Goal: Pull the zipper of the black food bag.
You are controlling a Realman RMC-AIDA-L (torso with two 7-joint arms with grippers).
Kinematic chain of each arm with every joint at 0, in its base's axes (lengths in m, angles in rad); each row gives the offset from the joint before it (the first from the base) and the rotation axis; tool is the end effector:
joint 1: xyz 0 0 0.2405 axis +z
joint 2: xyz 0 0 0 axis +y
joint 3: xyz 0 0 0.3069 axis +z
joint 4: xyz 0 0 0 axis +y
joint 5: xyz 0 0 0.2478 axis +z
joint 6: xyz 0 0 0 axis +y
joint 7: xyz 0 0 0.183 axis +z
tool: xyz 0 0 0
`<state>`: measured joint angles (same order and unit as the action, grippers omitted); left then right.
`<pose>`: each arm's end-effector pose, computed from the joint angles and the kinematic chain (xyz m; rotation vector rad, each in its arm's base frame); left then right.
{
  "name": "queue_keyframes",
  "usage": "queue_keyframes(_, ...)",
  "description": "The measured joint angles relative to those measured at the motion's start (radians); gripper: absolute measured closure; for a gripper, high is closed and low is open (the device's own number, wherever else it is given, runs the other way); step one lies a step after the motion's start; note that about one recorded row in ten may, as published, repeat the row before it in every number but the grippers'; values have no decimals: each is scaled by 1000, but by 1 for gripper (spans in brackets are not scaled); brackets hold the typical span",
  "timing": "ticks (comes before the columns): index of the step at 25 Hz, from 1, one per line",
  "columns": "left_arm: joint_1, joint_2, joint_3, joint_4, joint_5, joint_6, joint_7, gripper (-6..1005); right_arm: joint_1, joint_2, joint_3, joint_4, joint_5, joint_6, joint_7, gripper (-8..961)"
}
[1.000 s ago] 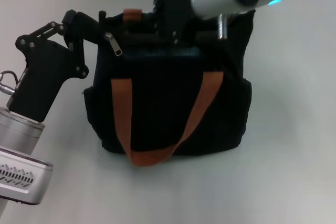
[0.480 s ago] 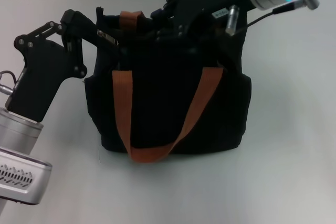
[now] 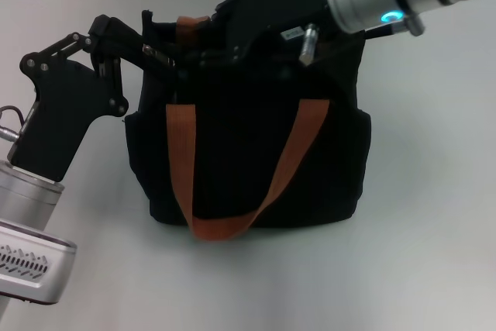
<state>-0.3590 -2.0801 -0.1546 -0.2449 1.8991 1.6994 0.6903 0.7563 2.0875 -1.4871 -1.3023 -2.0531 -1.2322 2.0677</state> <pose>-0.3135 0.3172 -0.0811 -1.5552 0.4225 -0.5236 0.0505 0.4437 -0.1021 -2.9042 0.0326 0.2380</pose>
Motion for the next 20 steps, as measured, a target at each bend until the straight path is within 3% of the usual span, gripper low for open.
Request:
queue_keyframes(8,-5,0,4,-1,0,0,0,961,8,0,-119,33,24,115,-32,673)
queue_keyframes(20,-5,0,5,-1,0,0,0,960,9,2,-147,47,50,163,-35,722)
